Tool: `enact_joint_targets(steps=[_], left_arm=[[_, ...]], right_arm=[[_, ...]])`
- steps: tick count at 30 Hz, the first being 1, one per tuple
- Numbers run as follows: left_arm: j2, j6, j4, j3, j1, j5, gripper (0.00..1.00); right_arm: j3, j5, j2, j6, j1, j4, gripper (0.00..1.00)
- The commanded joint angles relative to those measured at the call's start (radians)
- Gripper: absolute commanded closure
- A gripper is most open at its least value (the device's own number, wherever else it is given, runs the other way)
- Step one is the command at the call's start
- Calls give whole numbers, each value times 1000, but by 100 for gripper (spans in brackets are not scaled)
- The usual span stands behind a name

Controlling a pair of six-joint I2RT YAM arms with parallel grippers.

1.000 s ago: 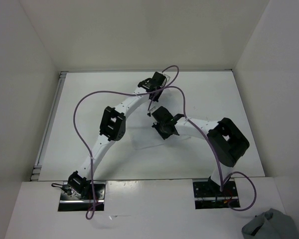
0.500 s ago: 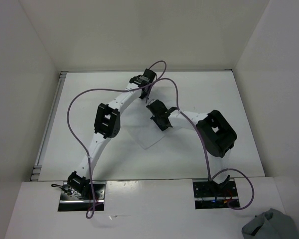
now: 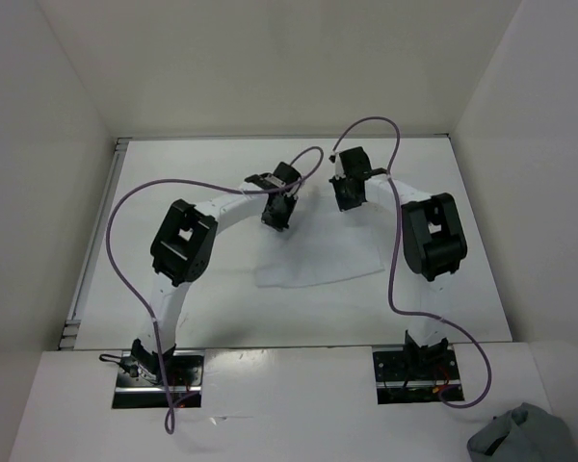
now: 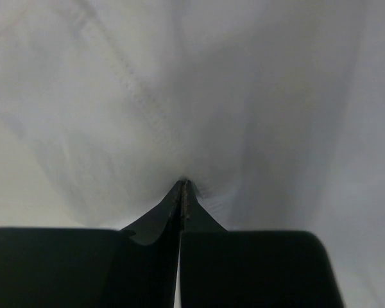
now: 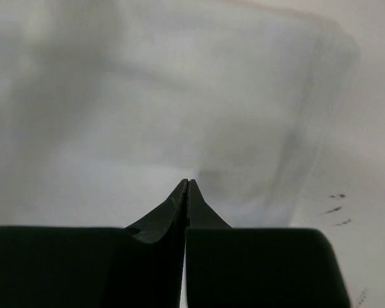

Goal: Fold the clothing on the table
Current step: Fold the skirt

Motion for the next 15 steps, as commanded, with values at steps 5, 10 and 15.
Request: enact_joint_targets(steps=[5, 10, 15], left_arm=[[-78, -131, -96, -121, -209, 128, 100], [-116, -122, -191, 6, -209, -71, 94], [-38, -79, -234, 64, -209, -141, 88]], right_arm=[[-58, -193, -230, -98, 21, -43, 91], [-213, -211, -408, -202, 50, -125, 90], [-305, -131, -494, -260, 50, -143, 95]])
